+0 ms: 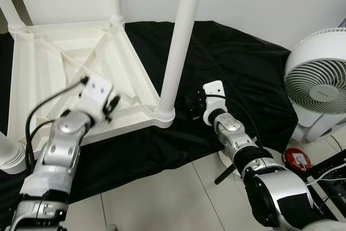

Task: Building children table

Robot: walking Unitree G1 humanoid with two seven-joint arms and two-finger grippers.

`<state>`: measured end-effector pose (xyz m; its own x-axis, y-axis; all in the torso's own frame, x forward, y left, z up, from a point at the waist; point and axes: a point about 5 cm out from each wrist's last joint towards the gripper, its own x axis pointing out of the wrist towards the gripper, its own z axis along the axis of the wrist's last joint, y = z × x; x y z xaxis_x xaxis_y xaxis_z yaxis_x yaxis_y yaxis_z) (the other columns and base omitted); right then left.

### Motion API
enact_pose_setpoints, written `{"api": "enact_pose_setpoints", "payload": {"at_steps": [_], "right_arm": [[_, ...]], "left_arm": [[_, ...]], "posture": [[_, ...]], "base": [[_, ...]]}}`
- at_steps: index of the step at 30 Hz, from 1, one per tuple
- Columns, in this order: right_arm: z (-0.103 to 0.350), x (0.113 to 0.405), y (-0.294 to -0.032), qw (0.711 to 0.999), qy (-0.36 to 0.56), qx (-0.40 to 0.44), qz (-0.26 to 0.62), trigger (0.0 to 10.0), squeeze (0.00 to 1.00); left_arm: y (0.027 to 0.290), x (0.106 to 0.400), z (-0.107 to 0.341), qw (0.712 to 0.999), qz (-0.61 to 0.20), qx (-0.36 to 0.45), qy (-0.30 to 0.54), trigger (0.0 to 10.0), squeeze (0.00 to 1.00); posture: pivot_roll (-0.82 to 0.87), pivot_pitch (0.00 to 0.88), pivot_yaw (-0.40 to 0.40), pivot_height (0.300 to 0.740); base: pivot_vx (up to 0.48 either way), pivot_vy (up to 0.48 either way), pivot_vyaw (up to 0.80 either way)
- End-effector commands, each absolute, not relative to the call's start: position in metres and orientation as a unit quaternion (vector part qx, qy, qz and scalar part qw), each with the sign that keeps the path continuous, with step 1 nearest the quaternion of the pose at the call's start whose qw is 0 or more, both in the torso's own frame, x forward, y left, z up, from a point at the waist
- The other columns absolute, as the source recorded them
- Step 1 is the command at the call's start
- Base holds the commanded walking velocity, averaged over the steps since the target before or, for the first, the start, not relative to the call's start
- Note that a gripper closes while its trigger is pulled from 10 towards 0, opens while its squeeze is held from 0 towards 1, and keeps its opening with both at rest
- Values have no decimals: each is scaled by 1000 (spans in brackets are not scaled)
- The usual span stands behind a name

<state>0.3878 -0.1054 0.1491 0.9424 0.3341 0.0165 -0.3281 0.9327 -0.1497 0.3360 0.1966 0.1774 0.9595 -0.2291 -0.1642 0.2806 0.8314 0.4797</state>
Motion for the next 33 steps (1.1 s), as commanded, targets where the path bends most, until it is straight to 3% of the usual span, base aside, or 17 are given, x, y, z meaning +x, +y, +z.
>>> {"api": "enact_pose_setpoints", "payload": {"at_steps": [1, 6, 15, 17, 25, 33], "right_arm": [[149, 388, -107, 983, -21, -72, 168, 10000, 0], [150, 388, -104, 982, -23, -70, 172, 10000, 0], [152, 389, -101, 982, -28, -66, 174, 10000, 0], [151, 389, -98, 981, -25, -65, 180, 10000, 0], [147, 387, -94, 981, -18, -60, 184, 10000, 0], [139, 384, -87, 982, -1, -35, 185, 10000, 0]], "left_arm": [[202, 335, 165, 949, -118, 281, 83, 10000, 0], [209, 335, 163, 940, -97, 312, 97, 10000, 0], [227, 345, 188, 956, -21, 288, 60, 10000, 0], [233, 347, 188, 944, -9, 322, 66, 10000, 0], [236, 347, 182, 930, -6, 359, 80, 10000, 0], [232, 342, 168, 907, -54, 402, 117, 10000, 0]], "posture": [[129, 81, -105, 740], [129, 86, -102, 740], [128, 90, -100, 740], [125, 90, -95, 740], [121, 92, -90, 740], [116, 92, -88, 740]], "base": [[0, 0, 0], [0, 0, 0], [0, 0, 0], [0, 0, 0], [0, 0, 0], [0, 0, 0]]}}
